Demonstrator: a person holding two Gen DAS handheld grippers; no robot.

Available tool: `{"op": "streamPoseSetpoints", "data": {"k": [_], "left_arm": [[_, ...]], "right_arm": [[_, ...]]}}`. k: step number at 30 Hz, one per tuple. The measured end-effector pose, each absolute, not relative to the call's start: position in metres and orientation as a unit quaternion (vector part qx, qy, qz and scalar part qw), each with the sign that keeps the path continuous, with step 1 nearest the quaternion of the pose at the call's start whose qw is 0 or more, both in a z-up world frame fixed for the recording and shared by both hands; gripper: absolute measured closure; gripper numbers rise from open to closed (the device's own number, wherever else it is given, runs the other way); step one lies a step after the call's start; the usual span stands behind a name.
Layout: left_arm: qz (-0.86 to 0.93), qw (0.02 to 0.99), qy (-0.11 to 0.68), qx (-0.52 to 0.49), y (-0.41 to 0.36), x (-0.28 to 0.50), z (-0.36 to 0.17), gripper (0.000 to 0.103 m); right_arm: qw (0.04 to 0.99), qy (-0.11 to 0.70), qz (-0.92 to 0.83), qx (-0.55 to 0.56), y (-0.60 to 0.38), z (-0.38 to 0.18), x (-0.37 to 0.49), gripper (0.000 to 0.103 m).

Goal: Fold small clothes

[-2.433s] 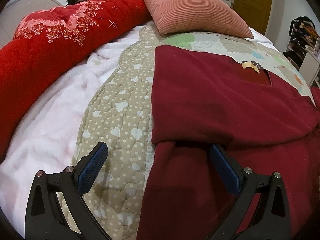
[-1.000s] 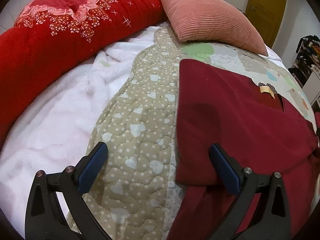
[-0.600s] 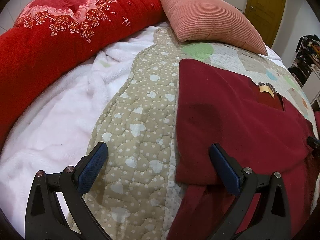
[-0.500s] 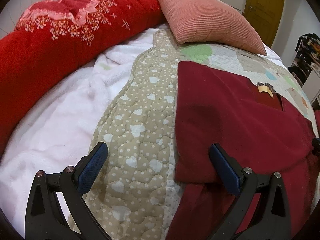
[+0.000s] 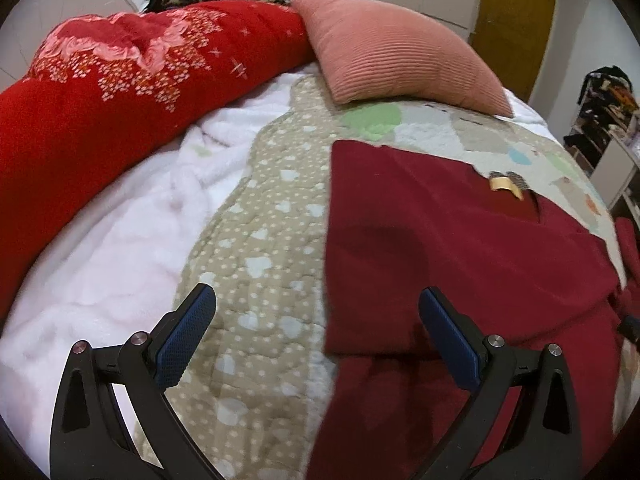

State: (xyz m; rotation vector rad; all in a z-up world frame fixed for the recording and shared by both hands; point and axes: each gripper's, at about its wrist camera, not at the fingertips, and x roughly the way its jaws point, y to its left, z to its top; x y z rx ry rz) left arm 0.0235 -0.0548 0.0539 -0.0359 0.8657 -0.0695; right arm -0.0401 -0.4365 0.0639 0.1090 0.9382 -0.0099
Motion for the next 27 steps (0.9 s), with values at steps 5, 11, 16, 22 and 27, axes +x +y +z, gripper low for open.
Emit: {"op": "streamPoseSetpoints", "data": {"k": [5,11,16,22,27], "left_arm": [[-0.049,0.897,0.440,-0.007,-0.065,0.026,0.041,0.001],[-0.047,0.890,0.454,-0.011,-0.065,0.029,0.031,0.001],[-0.046,0.889,0.455,-0.007,-0.067,0.029,0.028,0.001],[-0.045,0.889,0.455,-0.005,-0.069,0.030,0.024,0.001],[-0.046,0.890,0.454,-0.006,-0.069,0.030,0.024,0.001]], "right_arm": [[0.900,0.424,-0.070,0.068,-0.467,0.079,-0.055,0.060],[0.894,0.406,-0.134,0.132,-0.523,0.089,-0.054,0.060],[0.879,0.402,-0.207,0.150,-0.579,0.093,-0.025,0.053],[0.849,0.444,-0.202,0.204,-0.630,0.059,0.035,0.044],[0.872,0.415,-0.200,0.168,-0.630,0.078,0.017,0.082]]}}
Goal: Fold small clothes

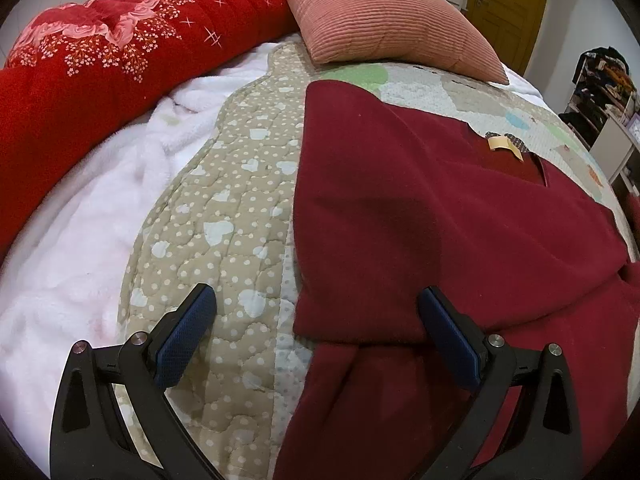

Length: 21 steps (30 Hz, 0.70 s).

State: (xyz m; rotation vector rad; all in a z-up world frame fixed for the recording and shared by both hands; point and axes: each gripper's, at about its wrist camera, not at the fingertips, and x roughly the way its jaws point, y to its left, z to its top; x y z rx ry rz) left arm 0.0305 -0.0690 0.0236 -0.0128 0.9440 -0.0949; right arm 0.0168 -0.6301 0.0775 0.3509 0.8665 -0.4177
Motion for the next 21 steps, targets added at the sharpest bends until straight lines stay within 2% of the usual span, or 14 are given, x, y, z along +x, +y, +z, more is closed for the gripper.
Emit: {"op": "streamPoseSetpoints", "data": {"k": [4,5,6,8,14,19,21], "left_arm": [[-0.046,0.890,0.453,-0.007,-0.069,0.029,0.024,0.001],[-0.046,0.891,0.452,-0.008,-0.069,0.029,0.024,0.001],[-0.046,0.891,0.452,-0.008,-0.069,0.029,0.024,0.001],[-0.046,0.891,0.452,-0.010,-0.068,0.029,0.024,0.001],[-0.045,0.891,0.452,-0.010,-0.068,0.029,0.024,0.001],[-0.046,0.891,0.452,-0.011,-0.068,0.029,0.024,0.001],[-0.046,0.891,0.452,-0.011,-0.068,0.029,0.024,0.001]], "right_arm": [[0.879,0.390,-0.228,0.152,-0.642,0.105,-0.042,0.082],[0.871,0.402,-0.234,0.156,-0.647,0.104,-0.060,0.079],[0.863,0.415,-0.240,0.159,-0.650,0.101,-0.073,0.067],[0.845,0.436,-0.270,0.153,-0.654,0.094,-0.101,0.058],[0.846,0.434,-0.284,0.121,-0.641,0.108,-0.153,0.058],[0.889,0.378,-0.236,0.100,-0.605,0.143,-0.137,0.056],[0.898,0.383,-0.176,0.122,-0.591,0.144,-0.120,0.054]]}}
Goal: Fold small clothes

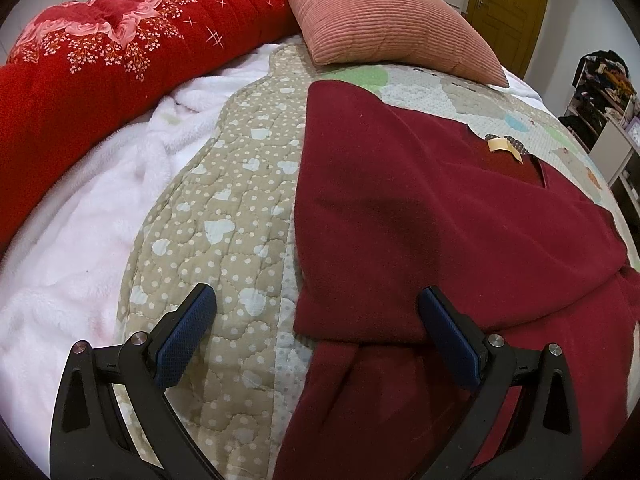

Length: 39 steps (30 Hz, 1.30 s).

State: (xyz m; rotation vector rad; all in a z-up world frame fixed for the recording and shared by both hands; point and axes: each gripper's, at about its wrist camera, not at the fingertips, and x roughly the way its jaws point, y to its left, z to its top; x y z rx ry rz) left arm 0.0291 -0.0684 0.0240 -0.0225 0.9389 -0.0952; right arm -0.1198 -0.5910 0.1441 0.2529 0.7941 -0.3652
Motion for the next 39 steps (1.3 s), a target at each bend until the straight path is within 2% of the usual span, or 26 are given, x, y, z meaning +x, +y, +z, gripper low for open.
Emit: {"op": "streamPoseSetpoints", "data": {"k": [5,8,10,11,12,13,16,19,21,27,31,32,33,35,39], "left_arm": [[-0.046,0.891,0.452,-0.011,-0.069,0.029,0.024,0.001],[-0.045,0.891,0.452,-0.011,-0.068,0.029,0.024,0.001],[-0.045,0.891,0.452,-0.011,-0.068,0.029,0.024,0.001],[-0.045,0.891,0.452,-0.010,-0.069,0.029,0.024,0.001],[-0.046,0.891,0.452,-0.010,-0.068,0.029,0.024,0.001],[-0.046,0.891,0.452,-0.011,-0.068,0.029,0.024,0.001],[-0.046,0.891,0.452,-0.011,-0.069,0.029,0.024,0.001],[-0.045,0.891,0.452,-0.011,-0.068,0.029,0.024,0.001],[-0.045,0.891,0.451,-0.010,-0.068,0.029,0.024,0.001],[-0.045,0.892,0.450,-0.015,-0.067,0.028,0.023,0.001],[-0.043,0.893,0.448,-0.012,-0.068,0.028,0.024,0.001],[-0.042,0.893,0.448,-0.012,-0.068,0.028,0.024,0.001],[-0.042,0.893,0.448,-0.012,-0.069,0.027,0.024,0.001],[-0.042,0.893,0.448,-0.011,-0.069,0.027,0.024,0.001],[-0.042,0.892,0.449,-0.011,-0.069,0.028,0.023,0.001]], "right_arm": [[0.855,0.456,-0.148,0.199,-0.587,0.098,-0.080,0.054],[0.831,0.453,-0.135,0.293,-0.609,0.069,-0.073,0.054],[0.821,0.423,-0.122,0.363,-0.626,0.056,-0.067,0.064],[0.818,0.419,-0.123,0.374,-0.630,0.053,-0.066,0.074],[0.817,0.421,-0.128,0.373,-0.631,0.052,-0.060,0.089],[0.823,0.421,-0.131,0.358,-0.631,0.058,-0.057,0.094],[0.858,0.389,-0.110,0.316,-0.617,0.097,-0.065,0.095],[0.890,0.369,-0.077,0.255,-0.587,0.139,-0.108,0.096],[0.888,0.384,-0.066,0.245,-0.571,0.138,-0.144,0.096],[0.823,0.504,-0.067,0.254,-0.541,0.068,-0.205,0.096],[0.860,0.447,-0.103,0.225,-0.549,0.103,-0.219,0.094],[0.870,0.424,-0.106,0.229,-0.555,0.117,-0.214,0.084],[0.876,0.406,-0.109,0.237,-0.560,0.127,-0.206,0.050],[0.879,0.380,-0.113,0.266,-0.568,0.134,-0.186,0.010],[0.859,0.358,-0.136,0.341,-0.594,0.131,-0.141,0.010]]}}
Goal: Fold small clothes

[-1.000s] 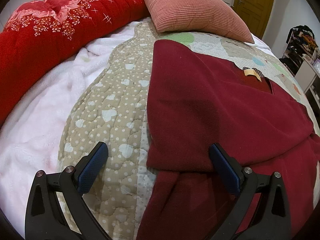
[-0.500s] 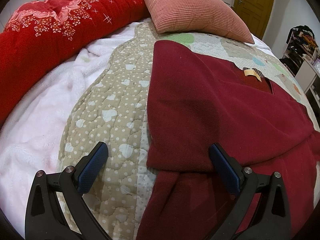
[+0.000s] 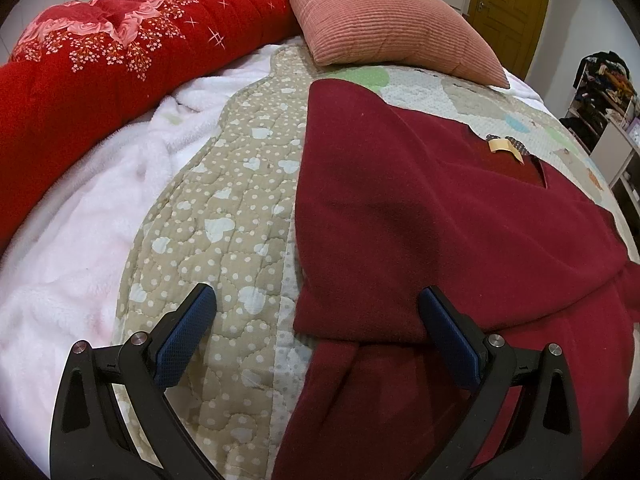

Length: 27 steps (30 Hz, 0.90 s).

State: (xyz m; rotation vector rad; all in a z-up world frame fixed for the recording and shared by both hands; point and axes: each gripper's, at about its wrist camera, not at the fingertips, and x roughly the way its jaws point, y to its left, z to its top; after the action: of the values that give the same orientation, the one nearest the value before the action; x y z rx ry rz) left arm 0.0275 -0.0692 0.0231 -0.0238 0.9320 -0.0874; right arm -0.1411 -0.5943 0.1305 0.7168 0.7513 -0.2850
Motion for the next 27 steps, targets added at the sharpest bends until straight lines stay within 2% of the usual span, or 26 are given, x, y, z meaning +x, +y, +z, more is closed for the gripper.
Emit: {"op": "streamPoseSetpoints", "data": {"k": [2,4,5,8,12,16,19,20,22,23,24,27], "left_arm": [[-0.043,0.892,0.450,-0.012,-0.069,0.028,0.023,0.001],[-0.043,0.892,0.450,-0.012,-0.069,0.029,0.022,0.001],[-0.043,0.892,0.450,-0.012,-0.069,0.029,0.022,0.001],[-0.043,0.892,0.450,-0.012,-0.069,0.029,0.022,0.001],[-0.043,0.892,0.450,-0.011,-0.069,0.029,0.023,0.001],[-0.044,0.892,0.449,-0.014,-0.068,0.029,0.022,0.001],[-0.043,0.893,0.448,-0.014,-0.067,0.028,0.022,0.001],[-0.043,0.893,0.448,-0.013,-0.068,0.028,0.022,0.001],[-0.043,0.893,0.448,-0.013,-0.068,0.028,0.022,0.001],[-0.043,0.893,0.448,-0.013,-0.068,0.028,0.022,0.001],[-0.043,0.893,0.448,-0.013,-0.068,0.028,0.022,0.001],[-0.042,0.893,0.448,-0.013,-0.068,0.028,0.022,0.001]], "right_arm": [[0.833,0.377,-0.168,0.369,-0.613,0.120,-0.122,0.014],[0.812,0.398,-0.162,0.395,-0.625,0.105,-0.104,0.055],[0.810,0.408,-0.149,0.393,-0.628,0.101,-0.101,0.088],[0.847,0.395,-0.142,0.326,-0.615,0.119,-0.118,0.095],[0.871,0.408,-0.113,0.248,-0.581,0.126,-0.171,0.095],[0.809,0.516,-0.122,0.253,-0.567,0.067,-0.216,0.094],[0.820,0.485,-0.156,0.259,-0.580,0.077,-0.248,0.089],[0.829,0.466,-0.170,0.259,-0.587,0.088,-0.255,0.085],[0.843,0.434,-0.184,0.259,-0.599,0.105,-0.262,0.060],[0.848,0.421,-0.197,0.255,-0.606,0.111,-0.263,0.039],[0.850,0.413,-0.220,0.243,-0.611,0.115,-0.263,0.035],[0.844,0.400,-0.277,0.224,-0.631,0.117,-0.269,0.035]]}}
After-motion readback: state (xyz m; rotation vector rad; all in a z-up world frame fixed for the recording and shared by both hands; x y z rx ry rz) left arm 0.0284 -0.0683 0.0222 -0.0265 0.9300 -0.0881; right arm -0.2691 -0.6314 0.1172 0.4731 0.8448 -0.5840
